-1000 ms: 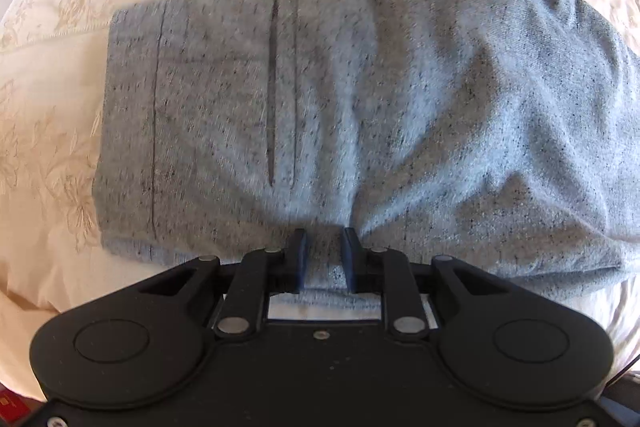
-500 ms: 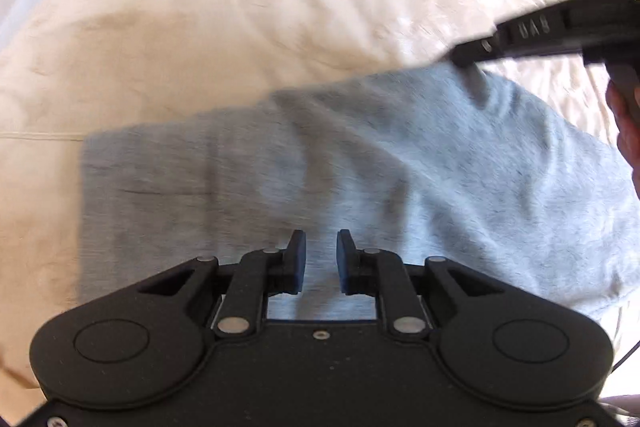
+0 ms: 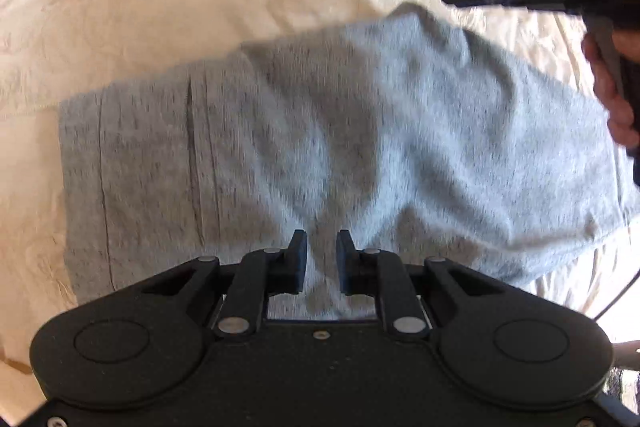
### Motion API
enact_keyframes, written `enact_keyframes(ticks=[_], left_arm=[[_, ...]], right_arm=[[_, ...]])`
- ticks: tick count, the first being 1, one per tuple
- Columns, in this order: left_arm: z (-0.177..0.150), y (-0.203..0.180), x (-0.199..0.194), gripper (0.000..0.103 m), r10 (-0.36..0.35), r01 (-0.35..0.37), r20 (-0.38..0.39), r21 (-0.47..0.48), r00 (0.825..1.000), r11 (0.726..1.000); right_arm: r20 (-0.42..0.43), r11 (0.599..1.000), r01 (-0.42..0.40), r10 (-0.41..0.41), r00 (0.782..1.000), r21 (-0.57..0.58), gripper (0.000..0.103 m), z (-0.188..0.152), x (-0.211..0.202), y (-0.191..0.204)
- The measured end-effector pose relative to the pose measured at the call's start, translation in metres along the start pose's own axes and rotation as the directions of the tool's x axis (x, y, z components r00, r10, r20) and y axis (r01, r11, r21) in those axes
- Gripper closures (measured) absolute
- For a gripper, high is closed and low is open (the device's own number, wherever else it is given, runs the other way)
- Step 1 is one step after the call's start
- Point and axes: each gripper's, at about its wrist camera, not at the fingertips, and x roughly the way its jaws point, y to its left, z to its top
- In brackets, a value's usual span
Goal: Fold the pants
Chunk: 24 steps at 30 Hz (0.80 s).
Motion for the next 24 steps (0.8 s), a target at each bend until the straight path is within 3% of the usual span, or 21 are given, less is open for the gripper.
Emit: enact_keyframes(ticks=[4,8,12,14,17,20,22,24], left_arm=[[0.049,-0.012,-0.002,0.08,-0.043,0.044,0.048,-0.01,0.998,0.999],[0.082,-0.033,0.03,0.08,-0.094,0.094,0.031,-0.014,0.995,0.995],[0.097,-0.054,0.05,0.08,-0.088,0.088,0.011,0.039,0.996,0.995],[0.098,-0.064,0.057,0.08,-0.081,0.081,-0.001,0.072,0.997,0.994],[0.093,-0.073,0.061,0.08,-0.077,0.077,-0.011,0.112,0.997,0.991],[0.074,-0.074,0.061,0.08,-0.112,0.115,-0.035,0.121,0.993,0.986],[0.053,-0.072,0.063,0.08,-0.144,0.152,-0.071,0.123,0.987,0.981],[0.026,-0.068,0.07,0.08,-0.127,0.144,-0.135,0.119,0.983,0.982]], right_arm=[[0.025,1.0,0.0,0.0,1.0,-0.008,0.091,-0.018,-0.03,-0.008],[-0.026,1.0,-0.007,0.006,1.0,-0.026,0.091,-0.057,-0.05,-0.008],[-0.091,0.998,-0.018,0.012,0.996,-0.061,0.091,-0.1,-0.055,0.003],[-0.156,0.996,-0.033,0.021,0.988,-0.08,0.091,-0.128,-0.049,0.009],[-0.344,0.987,-0.093,0.043,0.938,-0.132,0.091,-0.183,-0.034,0.026],[-0.334,0.966,-0.098,0.012,0.943,-0.241,0.091,-0.217,-0.046,0.044],[-0.372,0.972,-0.111,0.028,0.928,-0.205,0.091,-0.225,-0.046,0.044],[-0.352,0.979,-0.112,0.046,0.935,-0.169,0.091,-0.228,-0.053,0.041]])
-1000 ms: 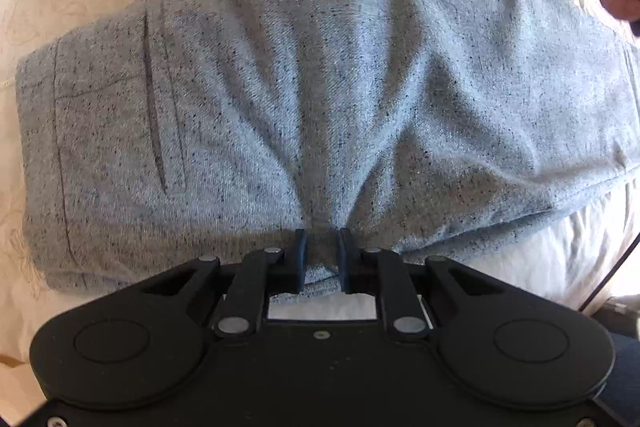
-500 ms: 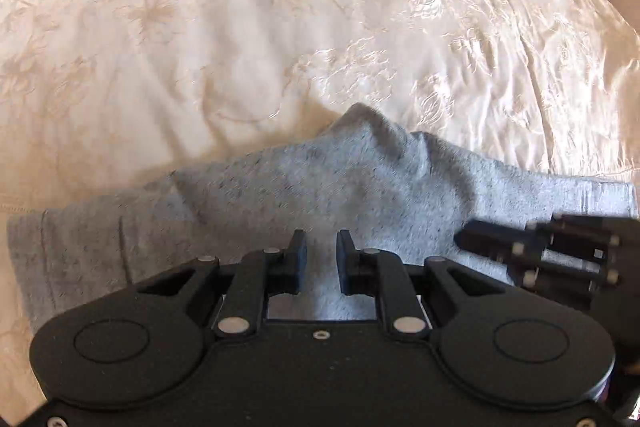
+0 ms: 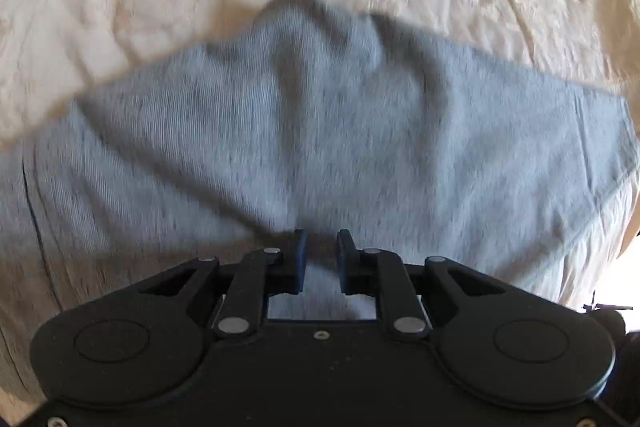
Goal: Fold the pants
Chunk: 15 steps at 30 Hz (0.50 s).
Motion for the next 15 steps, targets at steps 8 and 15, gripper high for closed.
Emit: enact_keyframes(ticks=[8,15], left_arm=[[-0.055,0.014,0.002,0.082,-0.04,0.034,-0.04,-0.13,0.998,0.991],[-0.057,-0.005,0.004,0.082,0.025,-0.027,-0.023,-0.087,0.999,0.996]], right_arm=[[0.224,0.99,-0.029,-0.003,0.975,0.14,0.09,0.025,-0.061,-0.04],[0.348,0.973,0.046,-0.125,0.929,0.228,0.083,0.095,-0.068,-0.087]])
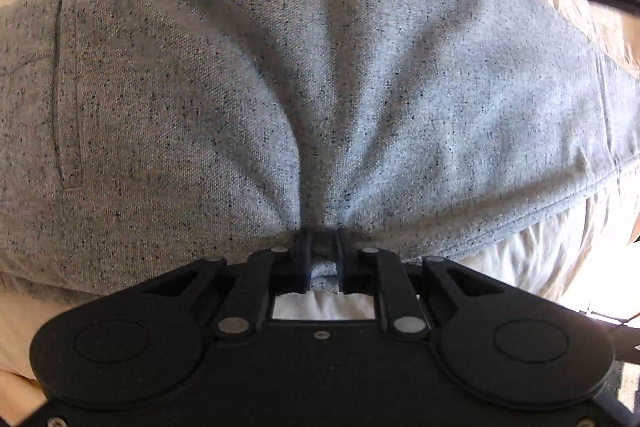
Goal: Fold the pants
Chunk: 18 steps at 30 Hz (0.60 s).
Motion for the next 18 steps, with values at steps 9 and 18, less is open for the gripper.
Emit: enact_keyframes(ticks=[9,18], left_arm=[[-0.001,-0.001,0.003,0.082,-0.012,0.012,0.003,-0.021,1.0,1.0],[0.0,0.014,-0.002,0.082,-0.034,0.033,-0.013,-0.063,0.999,0.997]], right_arm=[[-0.002,0.994,0.104,-0.104,0.995,-0.014,0.083,0.063,0.068,-0.032],[-0.095,0.988,0.029,-0.043,0.995,-0.149,0.081,0.019,0.052,-0.007]])
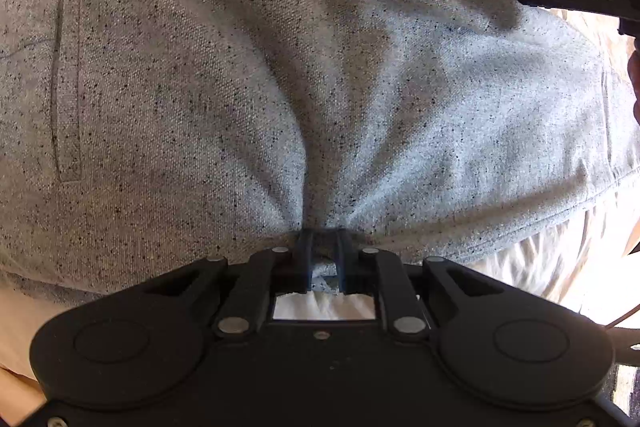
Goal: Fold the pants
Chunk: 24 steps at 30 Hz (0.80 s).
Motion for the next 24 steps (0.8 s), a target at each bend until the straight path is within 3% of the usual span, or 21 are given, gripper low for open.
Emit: enact_keyframes(ticks=[6,11,14,16,17,18,19,22,24], left_arm=[[0.008,-0.002,0.004,0.082,0.002,-0.002,-0.005,-0.006,1.0,1.0],[0.006,0.003,0.007,0.082,-0.005,0.005,-0.01,-0.01,1.0,1.0],[0.007,0.006,0.008,0.081,-0.01,0.009,-0.014,-0.019,1.0,1.0],[0.008,0.009,0.008,0.081,-0.015,0.014,-0.017,-0.023,1.0,1.0],[0.008,0.01,0.008,0.081,-0.017,0.017,-0.018,-0.026,1.0,1.0],[0.008,0.011,0.008,0.081,-0.019,0.019,-0.018,-0.031,1.0,0.999],[0.008,0.012,0.007,0.081,-0.021,0.02,-0.017,-0.036,1.0,0.999],[0.009,0.013,0.007,0.081,-0.016,0.015,-0.018,-0.034,1.0,0.999],[0.01,0.013,0.005,0.081,-0.013,0.012,-0.022,-0.032,1.0,0.999]], right_arm=[[-0.022,0.991,0.004,-0.007,1.0,-0.137,0.079,-0.001,-0.003,0.018],[-0.022,0.942,0.048,-0.059,0.998,-0.332,0.076,0.002,0.01,0.036],[-0.012,0.919,0.075,-0.086,0.996,-0.386,0.073,0.006,0.024,0.04],[-0.025,0.923,0.064,-0.08,0.996,-0.38,0.073,0.01,0.035,0.038],[-0.032,0.931,0.042,-0.057,0.998,-0.364,0.081,0.012,0.037,0.035],[-0.059,0.946,-0.01,-0.009,0.998,-0.323,0.101,0.016,0.04,0.028],[-0.082,0.96,-0.035,0.013,0.997,-0.278,0.102,0.02,0.042,0.024],[-0.019,0.969,0.066,-0.073,0.997,-0.238,0.102,0.035,0.045,0.017],[-0.054,0.985,0.043,-0.053,0.997,-0.169,0.102,0.043,0.055,0.01]])
